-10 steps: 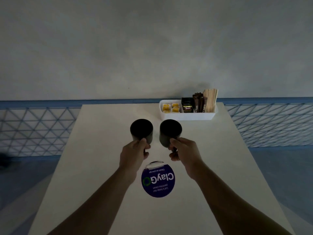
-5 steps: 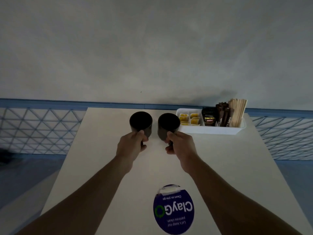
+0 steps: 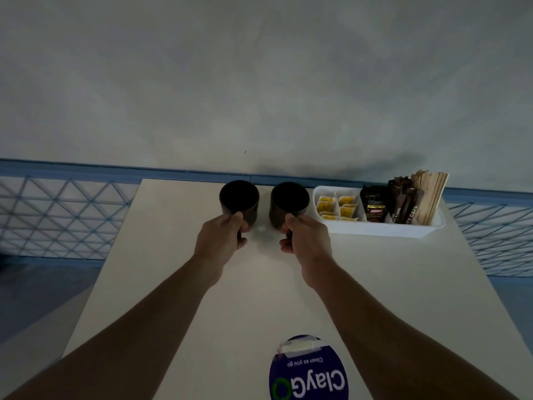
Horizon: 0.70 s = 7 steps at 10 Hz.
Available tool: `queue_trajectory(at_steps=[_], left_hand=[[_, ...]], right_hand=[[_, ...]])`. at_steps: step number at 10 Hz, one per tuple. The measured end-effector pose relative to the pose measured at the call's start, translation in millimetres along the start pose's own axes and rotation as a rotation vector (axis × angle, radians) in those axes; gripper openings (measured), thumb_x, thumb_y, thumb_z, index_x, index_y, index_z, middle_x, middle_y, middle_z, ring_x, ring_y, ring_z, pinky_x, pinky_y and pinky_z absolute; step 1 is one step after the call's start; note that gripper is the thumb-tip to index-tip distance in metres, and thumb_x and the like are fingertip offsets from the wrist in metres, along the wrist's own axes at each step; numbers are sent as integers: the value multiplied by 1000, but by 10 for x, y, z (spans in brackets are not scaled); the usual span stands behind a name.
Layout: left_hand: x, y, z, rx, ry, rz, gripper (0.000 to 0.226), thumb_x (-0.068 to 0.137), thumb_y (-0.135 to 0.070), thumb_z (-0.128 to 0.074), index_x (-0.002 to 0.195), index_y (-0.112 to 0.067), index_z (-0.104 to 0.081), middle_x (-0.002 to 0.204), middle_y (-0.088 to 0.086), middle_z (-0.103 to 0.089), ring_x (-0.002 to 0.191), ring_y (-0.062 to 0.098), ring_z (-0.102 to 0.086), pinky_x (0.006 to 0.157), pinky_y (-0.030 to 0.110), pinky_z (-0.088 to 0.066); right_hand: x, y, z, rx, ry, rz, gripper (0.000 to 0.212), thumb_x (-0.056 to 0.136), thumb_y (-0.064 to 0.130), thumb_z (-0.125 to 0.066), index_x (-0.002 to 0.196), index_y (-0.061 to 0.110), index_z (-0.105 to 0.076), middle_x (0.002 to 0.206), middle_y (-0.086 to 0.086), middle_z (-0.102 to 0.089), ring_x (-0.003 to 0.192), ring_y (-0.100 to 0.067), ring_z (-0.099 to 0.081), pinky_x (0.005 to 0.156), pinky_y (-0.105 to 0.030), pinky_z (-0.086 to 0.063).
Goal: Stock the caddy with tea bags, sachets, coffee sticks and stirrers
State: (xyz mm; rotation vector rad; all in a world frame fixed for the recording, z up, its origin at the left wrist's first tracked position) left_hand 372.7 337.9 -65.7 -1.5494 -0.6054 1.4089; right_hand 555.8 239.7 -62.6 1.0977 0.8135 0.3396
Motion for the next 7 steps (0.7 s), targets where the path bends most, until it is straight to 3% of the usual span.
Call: queue_trajectory(at_steps=[2, 4, 5, 6, 7], left_hand=[[28, -47, -1, 30, 15, 5, 26, 99, -30, -54, 85, -13, -67, 106, 9, -68, 97, 26, -68, 92, 40, -56], [-81, -60, 63, 69, -2, 18, 23, 97, -34, -55, 103, -13, -63, 100, 4, -64, 94, 23, -69, 93, 40, -55], [-270, -137, 182, 86, -45, -1, 18, 96, -36, -56, 99, -18, -61, 95, -3, -61, 93, 23, -68, 95, 43, -54], [-430, -185, 256, 119, -55, -31, 31, 94, -41, -57, 116, -18, -59, 94, -4, -60, 92, 24, -68, 94, 46, -54], [-674, -330, 260, 195, -44, -83, 34, 93, -42, -58, 116, -19, -59, 95, -2, -63, 93, 23, -67, 94, 46, -54]], right_hand=[[-4, 19, -24, -32, 18, 14, 21, 100, 30, -53, 100, 15, -67, 88, -6, -69, 81, -24, -67, 75, -38, -58], [-75, 29, 77, -120, 36, 21, 8, 96, 27, -60, 87, 27, -61, 85, -5, -70, 87, -29, -70, 79, -45, -61], [-239, 87, 226, -147, 37, 22, 8, 95, 24, -61, 87, 26, -62, 87, -6, -70, 88, -29, -69, 78, -44, -60], [-374, 153, 338, -171, 48, 56, 8, 94, 22, -62, 86, 25, -63, 88, -7, -70, 87, -30, -69, 78, -44, -60], [-595, 261, 466, -178, 54, 61, 5, 94, 22, -61, 95, 21, -66, 89, -7, -70, 87, -27, -70, 76, -40, -60]])
Point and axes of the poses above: each hand's wrist, its own x-axis towards the middle knuckle, its own z-axis out of the back of the hand, y = z × x, the point moved 10 cm from there along x, towards the middle knuckle
